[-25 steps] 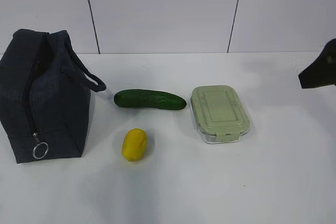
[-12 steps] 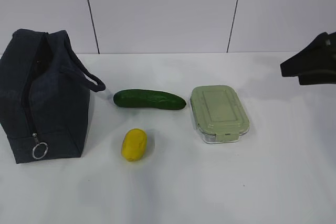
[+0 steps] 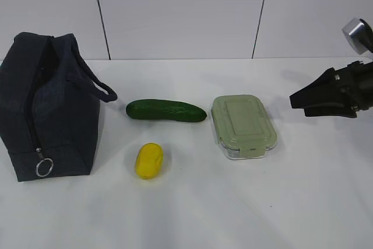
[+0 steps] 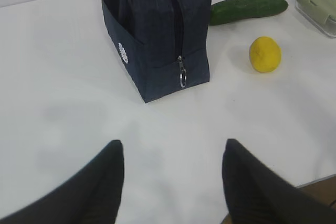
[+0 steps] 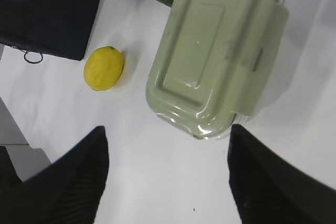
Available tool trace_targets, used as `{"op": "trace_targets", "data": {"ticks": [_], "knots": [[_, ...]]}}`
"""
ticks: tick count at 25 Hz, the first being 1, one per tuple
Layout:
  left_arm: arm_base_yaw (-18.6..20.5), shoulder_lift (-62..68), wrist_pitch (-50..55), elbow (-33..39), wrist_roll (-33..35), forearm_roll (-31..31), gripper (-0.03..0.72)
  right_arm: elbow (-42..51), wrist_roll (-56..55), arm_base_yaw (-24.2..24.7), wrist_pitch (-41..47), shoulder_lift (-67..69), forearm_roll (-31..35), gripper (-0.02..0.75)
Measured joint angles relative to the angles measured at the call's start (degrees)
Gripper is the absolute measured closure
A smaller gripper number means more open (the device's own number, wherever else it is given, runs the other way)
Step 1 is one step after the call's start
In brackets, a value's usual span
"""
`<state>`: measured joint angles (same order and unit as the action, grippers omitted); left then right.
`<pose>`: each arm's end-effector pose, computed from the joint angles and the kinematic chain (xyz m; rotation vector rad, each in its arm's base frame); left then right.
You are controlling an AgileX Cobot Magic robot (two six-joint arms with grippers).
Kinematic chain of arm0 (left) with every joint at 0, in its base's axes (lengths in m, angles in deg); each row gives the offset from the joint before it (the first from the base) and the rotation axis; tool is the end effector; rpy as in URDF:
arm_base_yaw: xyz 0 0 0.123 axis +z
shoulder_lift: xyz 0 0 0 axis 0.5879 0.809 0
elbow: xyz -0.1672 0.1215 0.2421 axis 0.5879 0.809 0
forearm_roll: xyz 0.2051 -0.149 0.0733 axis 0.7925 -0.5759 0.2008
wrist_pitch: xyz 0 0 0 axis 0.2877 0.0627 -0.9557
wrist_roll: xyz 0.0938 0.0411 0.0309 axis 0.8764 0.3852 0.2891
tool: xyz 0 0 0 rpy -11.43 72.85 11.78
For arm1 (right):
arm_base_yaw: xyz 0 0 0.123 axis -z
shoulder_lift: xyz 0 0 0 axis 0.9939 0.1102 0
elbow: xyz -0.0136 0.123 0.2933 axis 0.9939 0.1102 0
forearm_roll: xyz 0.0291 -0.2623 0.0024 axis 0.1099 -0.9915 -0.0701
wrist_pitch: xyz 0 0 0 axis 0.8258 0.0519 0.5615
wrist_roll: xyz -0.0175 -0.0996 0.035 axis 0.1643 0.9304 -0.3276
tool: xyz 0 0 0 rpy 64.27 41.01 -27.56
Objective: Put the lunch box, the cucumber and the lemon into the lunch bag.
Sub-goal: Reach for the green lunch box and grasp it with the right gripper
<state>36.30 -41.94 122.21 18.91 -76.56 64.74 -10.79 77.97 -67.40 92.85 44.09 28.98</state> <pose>-0.0192 -0.0210 0.2805 0.2544 2.0545 -0.1186 0.3574 -0.0142 0.2145 -0.3496 2.4149 1.0720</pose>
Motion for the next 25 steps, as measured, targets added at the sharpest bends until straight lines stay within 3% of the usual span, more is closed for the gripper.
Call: {"op": "trace_targets", "data": {"ticks": [14, 25], "knots": [[0.0, 0.0, 0.0, 0.0, 0.0, 0.0, 0.257, -14.44, 1.81, 0.0, 2.27, 16.51, 4.45, 0.215], [0.0, 0.0, 0.0, 0.0, 0.0, 0.0, 0.256, -15.33, 2.57, 0.13, -1.62, 18.58, 3.3, 0.215]]}}
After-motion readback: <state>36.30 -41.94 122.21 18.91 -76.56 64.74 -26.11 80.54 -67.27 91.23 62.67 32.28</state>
